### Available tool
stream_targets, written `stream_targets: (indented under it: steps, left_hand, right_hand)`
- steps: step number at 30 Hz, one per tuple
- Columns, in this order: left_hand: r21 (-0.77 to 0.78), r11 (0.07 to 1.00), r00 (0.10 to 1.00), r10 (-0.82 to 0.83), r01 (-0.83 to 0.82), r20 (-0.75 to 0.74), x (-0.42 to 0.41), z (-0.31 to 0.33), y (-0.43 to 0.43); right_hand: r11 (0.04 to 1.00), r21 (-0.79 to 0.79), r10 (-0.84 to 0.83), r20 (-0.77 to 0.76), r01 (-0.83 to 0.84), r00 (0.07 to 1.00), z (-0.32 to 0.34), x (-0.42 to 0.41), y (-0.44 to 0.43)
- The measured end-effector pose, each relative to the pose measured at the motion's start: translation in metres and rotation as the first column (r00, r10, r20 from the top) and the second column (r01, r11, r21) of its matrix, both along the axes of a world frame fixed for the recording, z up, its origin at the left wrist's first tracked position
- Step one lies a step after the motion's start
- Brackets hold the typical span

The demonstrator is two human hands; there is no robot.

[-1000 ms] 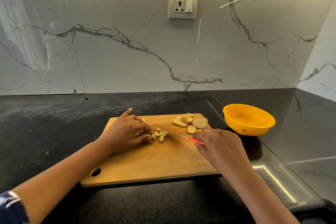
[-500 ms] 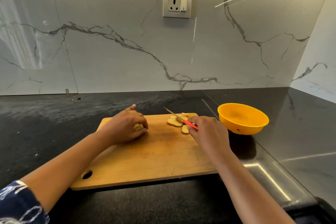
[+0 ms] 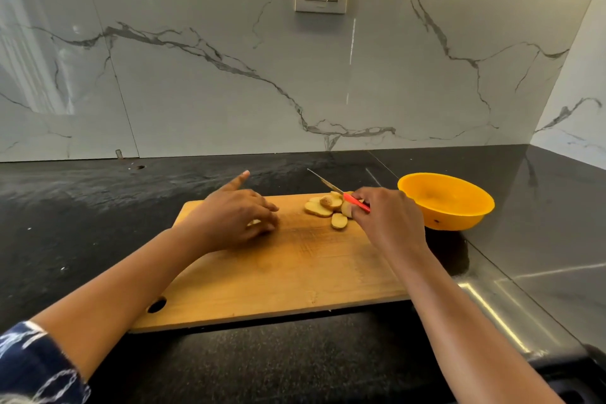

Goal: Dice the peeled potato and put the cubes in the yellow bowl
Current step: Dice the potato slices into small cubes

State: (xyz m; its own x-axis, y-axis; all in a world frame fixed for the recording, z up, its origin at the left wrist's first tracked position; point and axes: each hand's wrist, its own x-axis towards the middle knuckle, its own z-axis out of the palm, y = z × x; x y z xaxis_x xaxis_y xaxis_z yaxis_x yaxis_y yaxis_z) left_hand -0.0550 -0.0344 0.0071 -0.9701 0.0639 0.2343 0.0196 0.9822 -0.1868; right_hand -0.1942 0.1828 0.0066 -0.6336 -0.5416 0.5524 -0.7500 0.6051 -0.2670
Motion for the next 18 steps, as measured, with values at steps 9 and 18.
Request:
stream_targets:
  steps: [9, 18]
  left_hand:
    - [0.370, 0.919, 0.988, 0.154, -0.134, -0.025, -0.039, 0.009, 0.032]
    - [0.350, 0.915, 0.980, 0.187, -0.200, 0.072, -0.104, 0.007, 0.035]
  right_hand:
    - [1.000, -0.003, -0.016, -0.005, 0.016, 1.000, 0.000, -0.002, -0.001]
    - [0.999, -0.043, -0.026, 0.019, 0.027, 0.999, -0.003, -0.010, 0.000]
